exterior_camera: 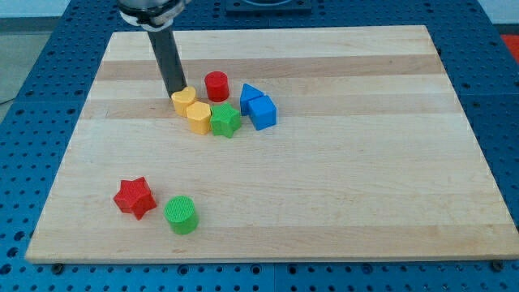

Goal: Push the yellow heart into the yellow hexagon

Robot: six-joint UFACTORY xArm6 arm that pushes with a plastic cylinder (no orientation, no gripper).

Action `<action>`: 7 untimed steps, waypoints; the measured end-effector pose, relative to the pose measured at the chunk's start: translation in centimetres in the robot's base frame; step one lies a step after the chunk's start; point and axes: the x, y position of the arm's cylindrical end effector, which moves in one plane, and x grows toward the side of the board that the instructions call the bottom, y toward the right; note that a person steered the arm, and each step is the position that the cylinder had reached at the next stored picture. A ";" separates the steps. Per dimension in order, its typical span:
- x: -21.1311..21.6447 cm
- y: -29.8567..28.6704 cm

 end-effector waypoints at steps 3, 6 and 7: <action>0.3 -6.0; 1.0 -6.9; 5.5 -15.1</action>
